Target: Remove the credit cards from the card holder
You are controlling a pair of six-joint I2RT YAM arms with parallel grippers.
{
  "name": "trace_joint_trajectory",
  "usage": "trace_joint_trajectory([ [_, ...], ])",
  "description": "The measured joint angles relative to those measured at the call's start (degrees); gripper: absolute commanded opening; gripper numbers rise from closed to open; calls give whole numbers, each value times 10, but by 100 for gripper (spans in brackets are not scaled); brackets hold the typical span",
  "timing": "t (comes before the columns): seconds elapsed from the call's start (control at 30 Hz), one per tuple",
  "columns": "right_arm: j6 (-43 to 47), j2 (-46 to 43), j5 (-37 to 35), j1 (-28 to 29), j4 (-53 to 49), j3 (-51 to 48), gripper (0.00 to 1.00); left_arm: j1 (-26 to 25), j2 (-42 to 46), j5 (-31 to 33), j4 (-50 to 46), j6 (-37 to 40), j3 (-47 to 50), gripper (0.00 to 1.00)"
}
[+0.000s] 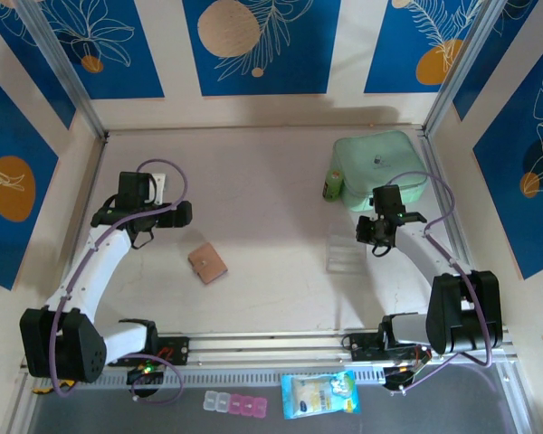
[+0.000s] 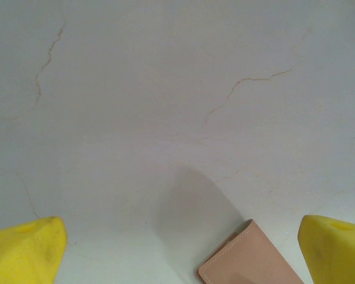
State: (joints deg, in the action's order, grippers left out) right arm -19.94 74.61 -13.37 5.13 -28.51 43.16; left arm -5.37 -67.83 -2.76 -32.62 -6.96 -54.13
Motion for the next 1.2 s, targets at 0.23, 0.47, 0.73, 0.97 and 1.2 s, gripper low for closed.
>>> trace_joint_trajectory([
  [0.23,0,7,-5,3,6,0,11,0,0,0,0,0,0,100],
  [0.47,-1,7,-18,19,-7,9,7,0,-2,0,0,0,0,100],
  [0.73,-27,21,-33,81,-45,75,3,0,-2,0,0,0,0,100],
  [0.97,-72,106,-53,195,-56,194,2,0,-2,7,0,0,1,100],
  [1.2,-109,280,-73,260,-79,374,1,0,-2,15,0,0,1,100],
])
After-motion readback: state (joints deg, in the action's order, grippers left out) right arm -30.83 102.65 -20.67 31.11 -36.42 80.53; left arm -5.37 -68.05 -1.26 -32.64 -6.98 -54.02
